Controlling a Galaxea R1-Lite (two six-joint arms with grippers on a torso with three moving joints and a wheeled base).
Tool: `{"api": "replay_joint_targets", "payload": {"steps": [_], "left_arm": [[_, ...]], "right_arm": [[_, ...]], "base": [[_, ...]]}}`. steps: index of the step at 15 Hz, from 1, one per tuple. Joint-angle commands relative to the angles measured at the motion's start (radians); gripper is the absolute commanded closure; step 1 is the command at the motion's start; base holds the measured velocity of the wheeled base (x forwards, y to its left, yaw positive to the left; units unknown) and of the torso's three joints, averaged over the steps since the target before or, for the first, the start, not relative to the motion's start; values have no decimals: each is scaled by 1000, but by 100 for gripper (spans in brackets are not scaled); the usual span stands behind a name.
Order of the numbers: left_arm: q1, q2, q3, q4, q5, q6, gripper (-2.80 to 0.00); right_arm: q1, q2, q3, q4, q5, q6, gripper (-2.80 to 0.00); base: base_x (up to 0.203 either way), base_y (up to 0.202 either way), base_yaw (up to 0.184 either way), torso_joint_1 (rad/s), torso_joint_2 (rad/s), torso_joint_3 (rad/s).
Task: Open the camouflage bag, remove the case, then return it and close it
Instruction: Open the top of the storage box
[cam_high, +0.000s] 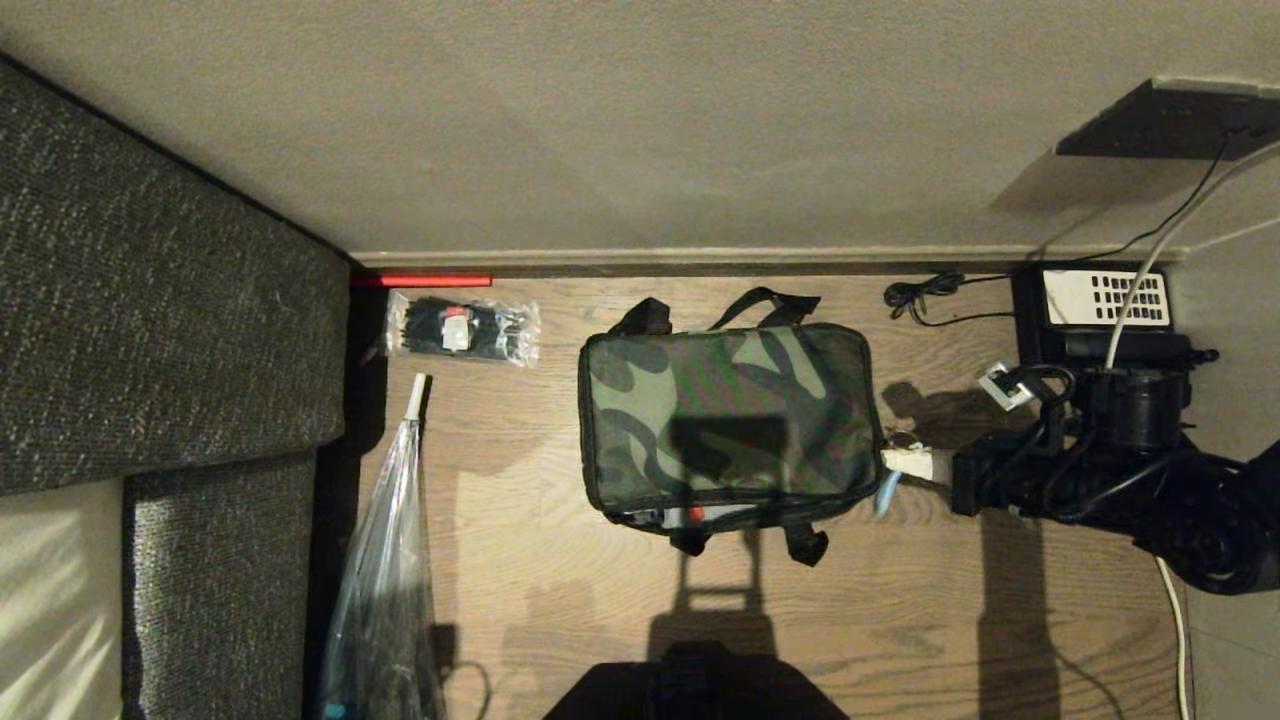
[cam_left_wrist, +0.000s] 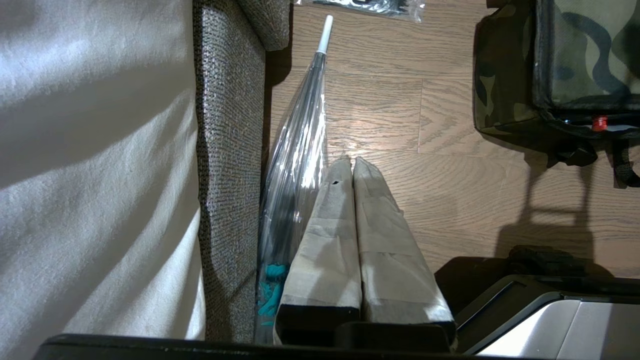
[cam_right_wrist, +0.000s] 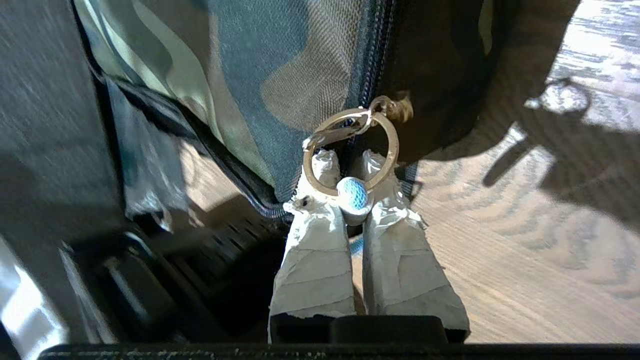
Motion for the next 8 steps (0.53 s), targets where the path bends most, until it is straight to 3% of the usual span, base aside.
{"api": "replay_joint_targets", "payload": {"steps": [1, 3, 8], "left_arm": [[0, -2, 2, 0, 0, -1, 0], [0, -2, 2, 0, 0, -1, 0], [0, -2, 2, 0, 0, 0, 0]], "right_arm": [[1, -15, -10, -8, 18, 96, 0], [0, -22, -8, -8, 39, 137, 0], [-12, -22, 17, -7, 40, 154, 0]], "base": [[0, 0, 0, 0, 0, 0], [0, 0, 0, 0, 0, 0], [0, 0, 0, 0, 0, 0]]}}
